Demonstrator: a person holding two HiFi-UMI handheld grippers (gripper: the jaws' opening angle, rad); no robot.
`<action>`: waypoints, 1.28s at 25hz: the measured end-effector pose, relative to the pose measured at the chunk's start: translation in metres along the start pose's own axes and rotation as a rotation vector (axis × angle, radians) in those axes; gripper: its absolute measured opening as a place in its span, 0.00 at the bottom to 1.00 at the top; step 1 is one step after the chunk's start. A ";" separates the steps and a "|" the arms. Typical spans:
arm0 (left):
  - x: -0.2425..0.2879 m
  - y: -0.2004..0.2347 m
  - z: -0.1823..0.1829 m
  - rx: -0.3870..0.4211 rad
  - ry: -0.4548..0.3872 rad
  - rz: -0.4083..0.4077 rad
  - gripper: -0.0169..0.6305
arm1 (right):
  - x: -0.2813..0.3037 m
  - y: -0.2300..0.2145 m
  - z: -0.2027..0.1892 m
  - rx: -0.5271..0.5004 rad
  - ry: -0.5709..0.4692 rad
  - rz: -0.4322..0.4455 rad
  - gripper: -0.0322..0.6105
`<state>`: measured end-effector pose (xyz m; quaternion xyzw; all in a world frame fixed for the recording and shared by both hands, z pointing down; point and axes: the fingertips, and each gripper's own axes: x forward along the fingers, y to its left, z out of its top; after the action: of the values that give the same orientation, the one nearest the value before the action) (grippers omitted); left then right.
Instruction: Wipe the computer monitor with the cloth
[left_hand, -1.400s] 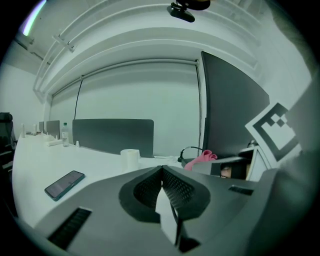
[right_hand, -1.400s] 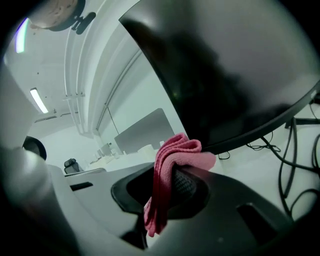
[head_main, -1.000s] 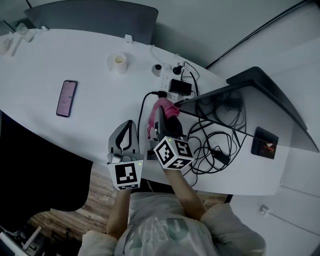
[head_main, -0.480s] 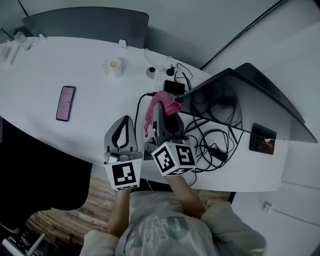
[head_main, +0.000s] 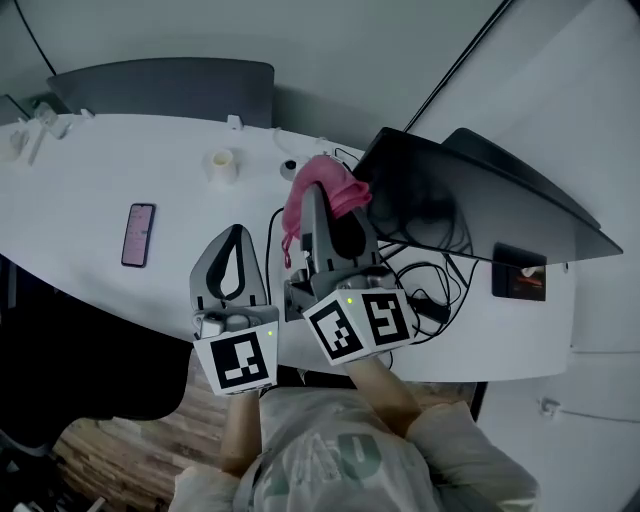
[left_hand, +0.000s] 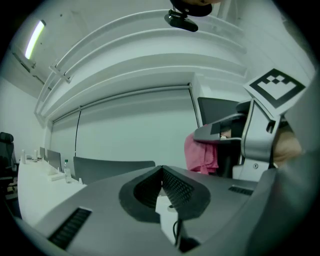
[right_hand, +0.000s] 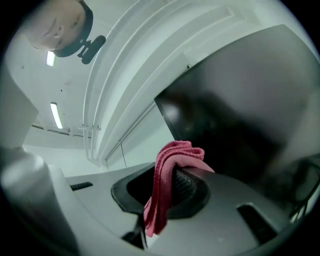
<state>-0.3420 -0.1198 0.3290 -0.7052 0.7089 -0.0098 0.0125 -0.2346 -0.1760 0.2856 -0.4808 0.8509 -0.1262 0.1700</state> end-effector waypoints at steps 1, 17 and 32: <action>0.000 -0.001 0.008 0.007 -0.011 -0.006 0.05 | 0.001 0.006 0.012 -0.004 -0.021 0.007 0.14; -0.011 -0.014 0.104 0.061 -0.163 -0.046 0.05 | 0.001 0.055 0.123 -0.034 -0.225 0.119 0.14; -0.018 -0.064 0.155 0.092 -0.249 -0.164 0.05 | -0.038 0.034 0.211 -0.342 -0.345 0.067 0.14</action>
<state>-0.2726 -0.1017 0.1757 -0.7551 0.6407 0.0441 0.1318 -0.1560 -0.1370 0.0869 -0.4884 0.8337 0.1094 0.2333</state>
